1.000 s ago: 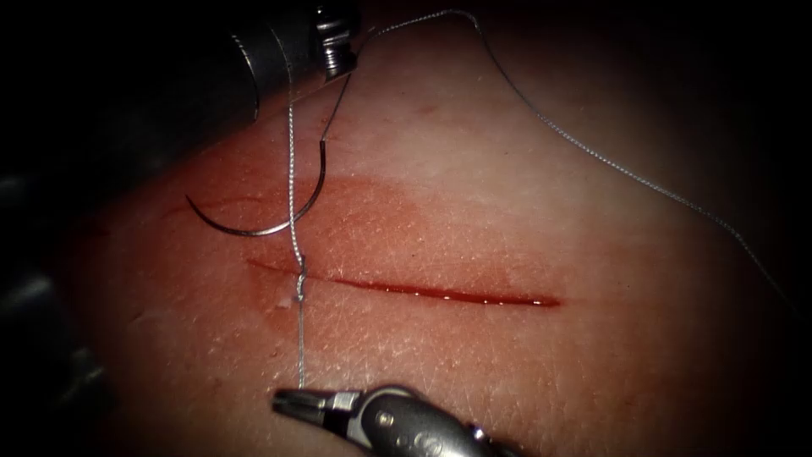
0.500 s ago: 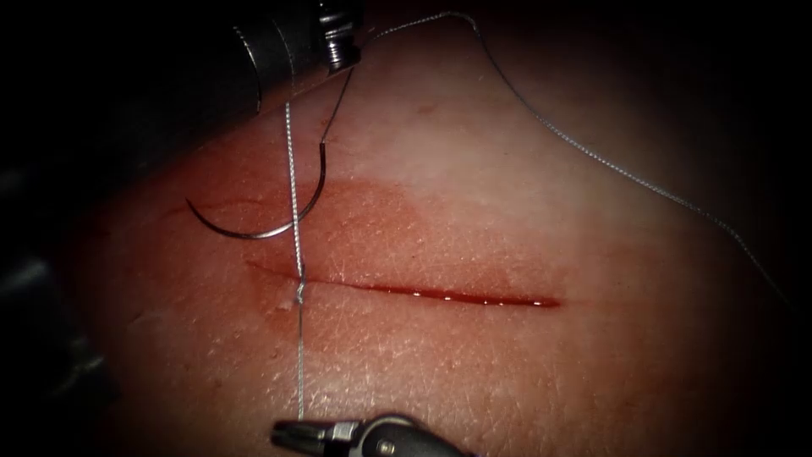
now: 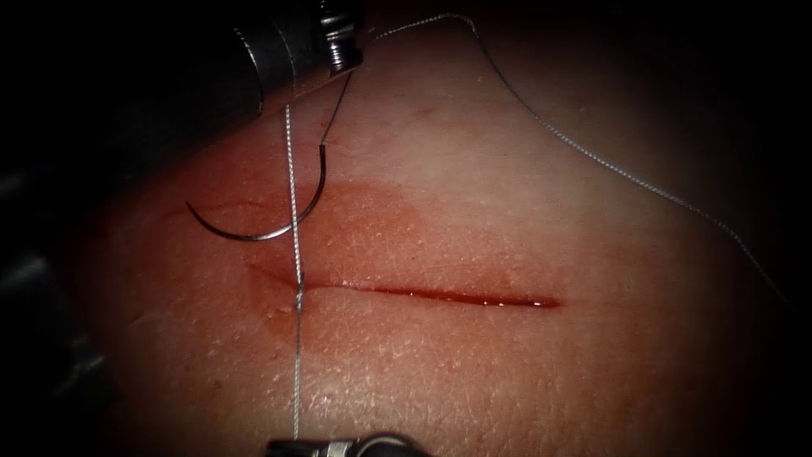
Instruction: Wound Closure
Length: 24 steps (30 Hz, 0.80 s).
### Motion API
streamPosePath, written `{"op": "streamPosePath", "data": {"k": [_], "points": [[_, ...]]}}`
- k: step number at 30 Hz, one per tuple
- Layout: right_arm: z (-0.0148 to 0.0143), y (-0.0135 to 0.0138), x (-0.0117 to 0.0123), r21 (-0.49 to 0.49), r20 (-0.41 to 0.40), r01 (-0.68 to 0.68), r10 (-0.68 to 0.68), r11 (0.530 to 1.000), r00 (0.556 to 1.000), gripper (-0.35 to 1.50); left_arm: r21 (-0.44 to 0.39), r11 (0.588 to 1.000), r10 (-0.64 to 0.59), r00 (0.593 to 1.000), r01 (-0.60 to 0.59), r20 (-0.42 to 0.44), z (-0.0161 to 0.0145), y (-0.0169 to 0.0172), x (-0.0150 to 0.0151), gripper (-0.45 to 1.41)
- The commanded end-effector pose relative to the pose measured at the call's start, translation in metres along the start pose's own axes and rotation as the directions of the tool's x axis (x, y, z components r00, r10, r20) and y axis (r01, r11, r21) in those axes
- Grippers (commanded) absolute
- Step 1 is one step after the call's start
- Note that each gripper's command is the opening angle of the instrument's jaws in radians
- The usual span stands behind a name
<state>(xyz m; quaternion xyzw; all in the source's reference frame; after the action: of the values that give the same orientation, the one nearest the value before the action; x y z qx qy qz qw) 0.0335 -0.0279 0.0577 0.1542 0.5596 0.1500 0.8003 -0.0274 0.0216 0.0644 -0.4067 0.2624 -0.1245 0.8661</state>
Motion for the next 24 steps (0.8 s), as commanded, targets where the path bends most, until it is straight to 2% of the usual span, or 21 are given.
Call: {"op": "streamPosePath", "data": {"k": [1, 18, 22, 23, 24], "points": [[0.0003, 0.0005, 0.0008, 0.001, -0.007, 0.002, -0.002, 1.0, 1.0, -0.35, -0.003, 1.0, -0.008, 1.0, 0.008, -0.001, 0.0001, 0.0015, -0.0005, -0.45], [0.0004, 0.0, 0.0004, 0.013, -0.003, -0.003, 0.003, 1.0, 1.0, -0.35, -0.012, 1.0, -0.012, 1.0, 0.012, -0.006, 0.0007, 0.0024, 0.0002, -0.45], [0.0004, 0.0001, 0.0005, 0.016, -0.003, -0.003, 0.003, 1.0, 1.0, -0.35, -0.016, 1.0, -0.017, 0.998, 0.018, 0.067, 0.0004, 0.0021, -0.0002, -0.45], [0.0003, 0.0001, 0.0005, 0.016, -0.003, -0.003, 0.003, 1.0, 1.0, -0.35, -0.017, 0.999, -0.034, 0.993, 0.036, 0.115, 0.0003, 0.0019, -0.0003, -0.45], [0.0002, 0.0001, 0.0005, 0.017, -0.003, -0.004, 0.004, 1.0, 1.0, -0.35, -0.005, 0.999, -0.04, 0.979, 0.042, 0.199, 0.0001, 0.0016, -0.0005, -0.45]]}}
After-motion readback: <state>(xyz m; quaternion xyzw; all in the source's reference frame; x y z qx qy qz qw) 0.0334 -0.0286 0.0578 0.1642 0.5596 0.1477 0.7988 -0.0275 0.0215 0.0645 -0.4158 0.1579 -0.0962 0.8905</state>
